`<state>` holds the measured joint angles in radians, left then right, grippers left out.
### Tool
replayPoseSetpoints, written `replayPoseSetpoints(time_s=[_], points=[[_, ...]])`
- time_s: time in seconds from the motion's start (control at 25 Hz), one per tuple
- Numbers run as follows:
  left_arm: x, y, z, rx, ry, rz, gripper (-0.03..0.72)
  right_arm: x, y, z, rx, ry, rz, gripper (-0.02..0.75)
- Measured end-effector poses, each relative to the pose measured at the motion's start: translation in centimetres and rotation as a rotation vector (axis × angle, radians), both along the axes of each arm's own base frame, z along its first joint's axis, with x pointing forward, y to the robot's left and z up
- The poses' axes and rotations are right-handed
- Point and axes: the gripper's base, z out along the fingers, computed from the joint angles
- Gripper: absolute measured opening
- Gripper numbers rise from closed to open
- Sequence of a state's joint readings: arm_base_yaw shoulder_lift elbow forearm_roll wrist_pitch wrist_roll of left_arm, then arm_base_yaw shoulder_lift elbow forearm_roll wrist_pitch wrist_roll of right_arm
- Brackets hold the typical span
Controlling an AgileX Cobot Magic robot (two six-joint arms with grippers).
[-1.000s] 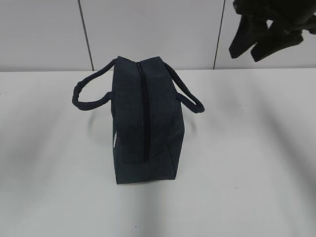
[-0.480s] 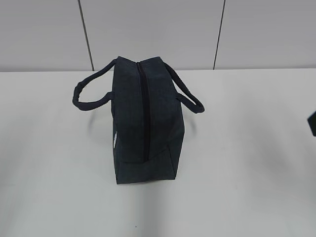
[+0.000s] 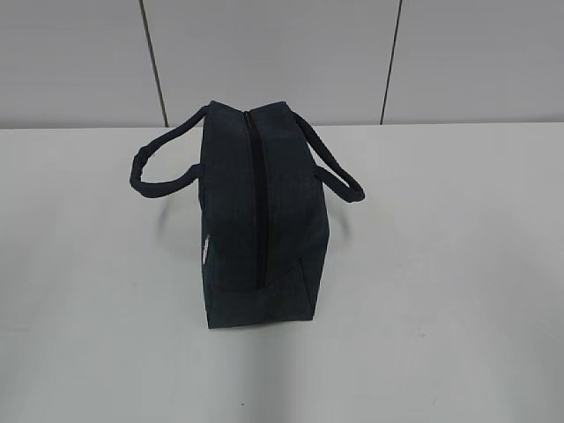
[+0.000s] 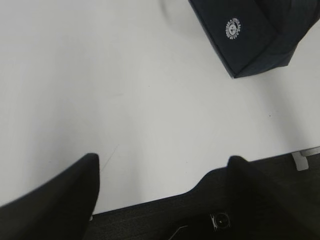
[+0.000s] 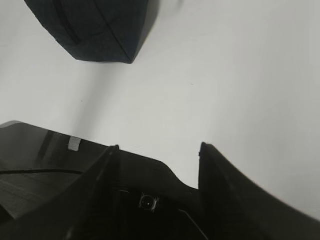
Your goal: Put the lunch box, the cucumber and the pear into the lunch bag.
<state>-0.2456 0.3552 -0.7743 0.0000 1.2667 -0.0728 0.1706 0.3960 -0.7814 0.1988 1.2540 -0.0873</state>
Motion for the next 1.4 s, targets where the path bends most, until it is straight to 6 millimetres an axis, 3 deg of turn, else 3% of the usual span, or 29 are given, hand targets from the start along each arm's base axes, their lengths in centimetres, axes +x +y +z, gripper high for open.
replayPoseSetpoints(time_s=[0.24, 0.4, 0.68, 1.4], points=[[-0.4, 0.5, 0.0, 0.035, -0.027, 0.023, 0.519, -4.5, -1.6, -1.9, -0.027, -0.175, -0.071, 0.373], [0.1, 0.7, -0.7, 0.062, -0.031, 0.036, 0.519, -5.6, -2.5, -3.5, -0.077, -0.229, -0.123, 0.373], [1.1, 0.5, -5.3, 0.108, 0.112, 0.032, 0.519, -4.5, -2.9, -6.5, -0.149, -0.158, -0.154, 0.373], [1.6, 0.3, -6.0, 0.083, 0.010, 0.026, 0.505, -3.4, -3.0, -6.7, -0.159, -0.240, -0.174, 0.372]])
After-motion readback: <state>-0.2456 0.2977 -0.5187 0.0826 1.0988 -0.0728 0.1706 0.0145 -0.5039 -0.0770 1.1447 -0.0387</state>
